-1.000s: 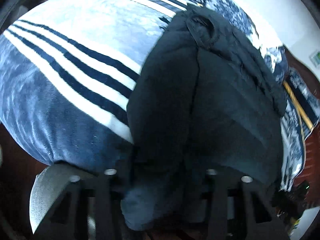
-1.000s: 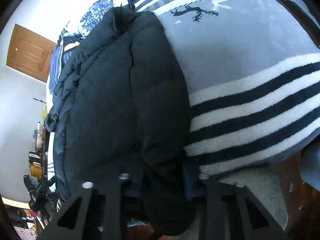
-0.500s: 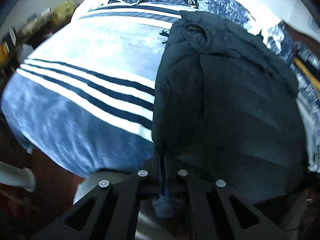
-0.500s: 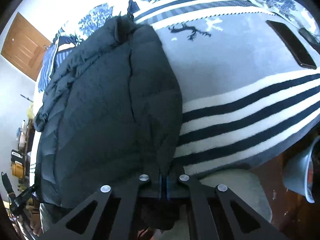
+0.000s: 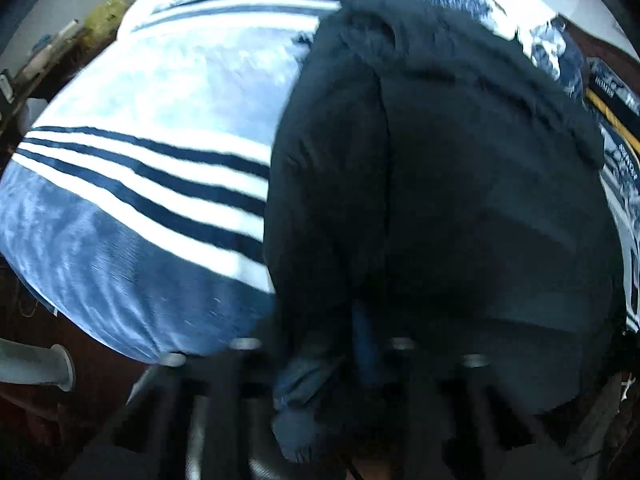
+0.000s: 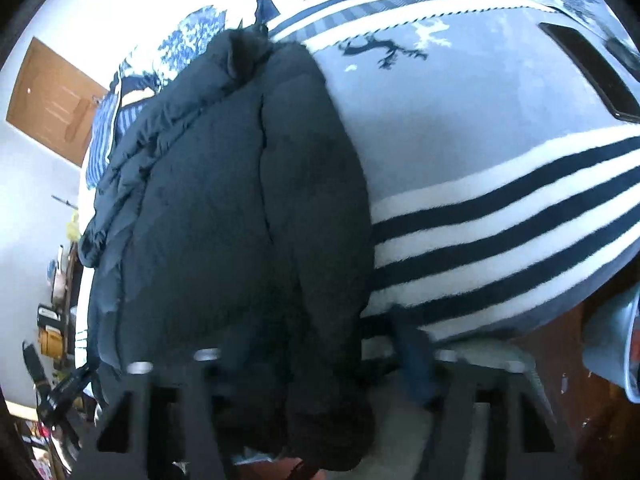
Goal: Fold large clothes
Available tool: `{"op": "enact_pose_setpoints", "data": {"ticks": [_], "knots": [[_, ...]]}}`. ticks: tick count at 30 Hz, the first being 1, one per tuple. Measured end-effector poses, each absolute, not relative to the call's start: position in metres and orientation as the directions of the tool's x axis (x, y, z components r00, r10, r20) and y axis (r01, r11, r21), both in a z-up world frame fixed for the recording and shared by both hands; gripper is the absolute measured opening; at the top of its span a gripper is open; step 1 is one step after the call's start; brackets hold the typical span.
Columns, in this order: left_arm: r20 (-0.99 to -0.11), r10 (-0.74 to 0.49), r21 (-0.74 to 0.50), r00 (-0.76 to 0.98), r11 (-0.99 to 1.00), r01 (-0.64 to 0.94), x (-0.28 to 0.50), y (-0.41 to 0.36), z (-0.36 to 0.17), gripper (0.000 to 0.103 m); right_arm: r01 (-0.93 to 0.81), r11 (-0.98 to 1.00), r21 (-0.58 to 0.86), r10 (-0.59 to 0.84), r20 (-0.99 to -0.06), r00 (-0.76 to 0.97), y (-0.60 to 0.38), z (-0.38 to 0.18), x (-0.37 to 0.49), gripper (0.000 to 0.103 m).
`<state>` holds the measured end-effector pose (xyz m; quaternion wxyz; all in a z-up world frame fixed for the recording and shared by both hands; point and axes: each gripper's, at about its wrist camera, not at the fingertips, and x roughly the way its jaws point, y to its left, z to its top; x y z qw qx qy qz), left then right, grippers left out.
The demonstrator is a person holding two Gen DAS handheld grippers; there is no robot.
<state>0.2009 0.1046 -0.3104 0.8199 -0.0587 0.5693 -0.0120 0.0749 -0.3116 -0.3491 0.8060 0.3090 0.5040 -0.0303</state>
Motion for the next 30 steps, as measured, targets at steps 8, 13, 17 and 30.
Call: {"op": "enact_pose_setpoints", "data": {"ticks": [8,13,17,30], "knots": [[-0.872,-0.152,-0.17,0.464,0.986,0.004,0.162,0.119,-0.257,0.002,0.296,0.825,0.481,0.293,-0.813,0.503,-0.301,-0.34,0.074,0.003],[-0.83,-0.205,-0.209,0.519,0.977,0.052,0.138,0.132,-0.205,0.002,0.23,0.798,0.557,0.347,-0.737,0.58,-0.305,-0.302,0.045,0.002],[-0.804,-0.272,-0.293,0.529,0.955,0.045,0.127,0.151,-0.183,0.001,0.162,0.808,0.567,0.37,-0.701,0.61,-0.303,-0.267,0.021,0.002],[-0.568,-0.387,-0.413,0.727,0.897,0.155,0.079,0.202,-0.098,0.002,-0.044,0.764,0.644,0.462,-0.497,0.735,-0.314,-0.168,-0.03,0.002]]}}
